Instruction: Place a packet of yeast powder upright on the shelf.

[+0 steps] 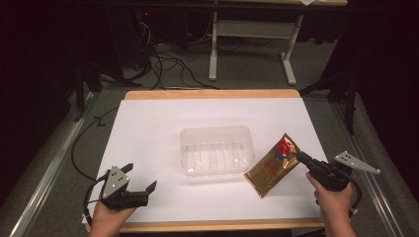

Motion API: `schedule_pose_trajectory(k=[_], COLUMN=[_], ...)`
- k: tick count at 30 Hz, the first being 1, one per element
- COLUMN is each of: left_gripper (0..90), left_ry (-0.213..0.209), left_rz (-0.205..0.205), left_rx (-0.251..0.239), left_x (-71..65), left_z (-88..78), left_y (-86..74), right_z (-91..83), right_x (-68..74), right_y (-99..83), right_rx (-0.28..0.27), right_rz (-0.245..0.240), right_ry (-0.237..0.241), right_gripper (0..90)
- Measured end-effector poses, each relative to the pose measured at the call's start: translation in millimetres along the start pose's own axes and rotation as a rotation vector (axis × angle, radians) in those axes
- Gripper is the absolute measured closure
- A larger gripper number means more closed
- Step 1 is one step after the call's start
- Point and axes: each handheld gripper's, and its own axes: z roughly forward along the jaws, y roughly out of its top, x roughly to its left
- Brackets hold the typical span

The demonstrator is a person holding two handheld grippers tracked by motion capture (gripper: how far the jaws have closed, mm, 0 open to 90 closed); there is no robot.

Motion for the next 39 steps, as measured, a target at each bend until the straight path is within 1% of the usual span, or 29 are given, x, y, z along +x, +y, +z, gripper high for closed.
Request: schedule_pose_trajectory(k=[8,9,10,12,15,21,22,23,26,28,29,32,33,35,38,39], left_gripper=[5.6,5.6,5.4,5.4,5.4,5.4,5.4,5.4,5.4,5.4,5.4,5.4,5.4,5.4,5.4,5.4], left_ry=[0.000,0.001,0.004,0.003,0.005,0.008,0.009,0.009,0.010,0.012,0.014,0.013,0.013,0.014,0.014,0.015], left_rz=[-0.004,-0.004,-0.005,-0.006,-0.005,-0.008,-0.007,-0.008,-0.006,-0.009,-0.008,-0.007,-0.007,-0.008,-0.009,-0.008], left_rx=[-0.011,-0.013,-0.015,-0.017,-0.020,-0.024,-0.024,-0.025,-0.028,-0.032,-0.033,-0.035,-0.036,-0.038,-0.038,-0.039], left_x=[-0.1,0.0,0.1,0.5,0.3,1.1,1.6,1.8,2.0,2.1,2.3,2.1,2.2,2.1,2.1,2.1], left_z=[-0.7,-0.8,-1.0,-1.4,-1.9,-2.2,-2.4,-2.5,-3.2,-3.6,-4.0,-4.6,-4.7,-5.0,-5.4,-5.5], left_y=[0.1,0.0,0.0,0.1,0.3,0.2,0.2,0.2,0.5,0.6,0.6,0.7,0.7,0.8,0.8,0.9], right_z=[-5.1,-5.9,-7.6,-8.1,-10.4,-13.7,-14.1,-15.1,-15.8,-16.4,-16.5,-17.7,-17.9,-18.9,-20.0,-20.2], right_x=[11.5,12.9,16.6,17.9,23.4,26.9,27.3,28.2,29.1,29.2,30.0,30.7,31.1,30.9,32.4,32.3], right_y=[4.6,5.4,7.0,7.6,10.5,14.4,15.2,16.5,17.6,18.6,19.2,21.1,21.7,22.5,23.1,23.3], right_rx=[-0.040,-0.047,-0.060,-0.064,-0.086,-0.112,-0.118,-0.123,-0.132,-0.137,-0.144,-0.151,-0.157,-0.158,-0.159,-0.162], right_rz=[-0.028,-0.034,-0.053,-0.058,-0.079,-0.093,-0.097,-0.112,-0.110,-0.118,-0.111,-0.126,-0.123,-0.133,-0.130,-0.138], right_ry=[0.004,0.003,-0.005,-0.008,-0.018,-0.023,-0.024,-0.035,-0.038,-0.044,-0.043,-0.052,-0.052,-0.057,-0.059,-0.061], right_gripper=[89.7,89.7,89.7,89.7,89.8,89.9,89.9,89.9,89.9,89.9,89.9,89.9,89.9,89.9,90.0,90.0])
